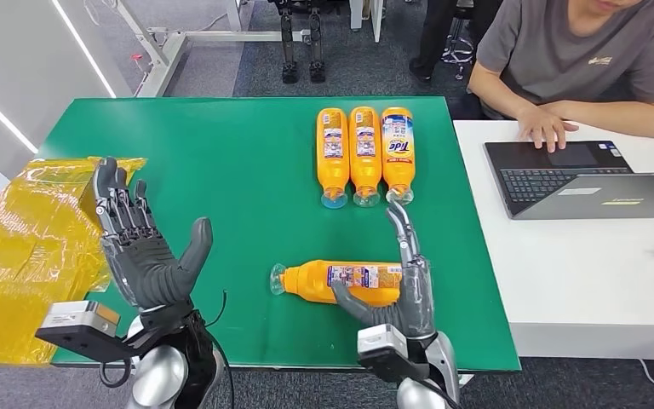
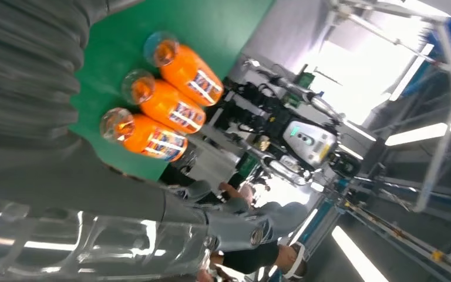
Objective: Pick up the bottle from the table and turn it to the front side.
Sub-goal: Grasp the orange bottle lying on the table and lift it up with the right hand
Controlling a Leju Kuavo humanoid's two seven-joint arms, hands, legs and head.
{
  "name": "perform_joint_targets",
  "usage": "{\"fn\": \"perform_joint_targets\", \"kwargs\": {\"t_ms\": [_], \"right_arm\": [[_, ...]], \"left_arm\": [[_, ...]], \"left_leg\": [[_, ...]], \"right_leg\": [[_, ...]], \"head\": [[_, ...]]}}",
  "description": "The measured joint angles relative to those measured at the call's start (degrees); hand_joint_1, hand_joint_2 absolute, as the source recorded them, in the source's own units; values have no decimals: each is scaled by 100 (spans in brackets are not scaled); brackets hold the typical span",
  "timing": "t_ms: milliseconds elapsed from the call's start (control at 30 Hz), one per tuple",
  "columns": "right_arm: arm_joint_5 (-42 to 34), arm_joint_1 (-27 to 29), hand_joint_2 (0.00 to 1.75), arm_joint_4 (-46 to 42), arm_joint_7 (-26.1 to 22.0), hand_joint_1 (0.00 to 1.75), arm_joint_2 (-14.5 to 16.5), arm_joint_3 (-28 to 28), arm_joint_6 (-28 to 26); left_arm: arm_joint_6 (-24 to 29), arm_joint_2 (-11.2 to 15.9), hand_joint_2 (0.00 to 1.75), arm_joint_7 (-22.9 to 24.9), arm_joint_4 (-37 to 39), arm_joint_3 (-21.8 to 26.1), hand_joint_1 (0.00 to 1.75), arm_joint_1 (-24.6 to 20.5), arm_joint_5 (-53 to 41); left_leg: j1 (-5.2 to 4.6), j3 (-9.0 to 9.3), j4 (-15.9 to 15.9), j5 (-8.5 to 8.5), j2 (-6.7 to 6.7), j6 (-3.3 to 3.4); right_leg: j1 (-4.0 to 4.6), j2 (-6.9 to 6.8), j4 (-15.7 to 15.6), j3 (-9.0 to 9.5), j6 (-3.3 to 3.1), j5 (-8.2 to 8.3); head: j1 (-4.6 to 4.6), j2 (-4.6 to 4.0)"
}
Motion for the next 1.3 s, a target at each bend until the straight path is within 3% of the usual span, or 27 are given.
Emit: {"fn": "perform_joint_targets", "kwargs": {"t_ms": [200,433,600,833,1300], "right_arm": [[1201,-442,175,232,924,0,-299,-120,1278],[1154,-1662,175,1272,934,0,-851,-257,2769],[1154,-1785,175,1392,908,0,-897,-255,2888],[1116,-2825,175,2593,929,0,-1053,154,3933],[856,-3533,175,3763,736,0,-731,921,4578]], "left_arm": [[-203,0,175,0,92,0,0,-75,16],[-555,-16,175,0,263,0,0,-258,76],[-579,-22,175,0,285,0,0,-272,79],[-723,-78,175,0,548,0,0,-496,161],[-681,-164,175,0,708,2,0,-618,213]], "left_leg": [[-1,-1,3,2,0,2],[-2,-1,11,10,3,12],[-2,-1,12,10,1,13],[-1,-6,8,11,5,11],[-1,-7,8,11,1,11]], "right_leg": [[0,-1,0,2,1,3],[-3,5,0,3,12,16],[-3,3,0,4,12,16],[-2,7,2,-4,8,18],[-2,4,2,-3,9,18]], "head": [[0,0],[-1,0],[-1,0],[0,0],[0,0]]}}
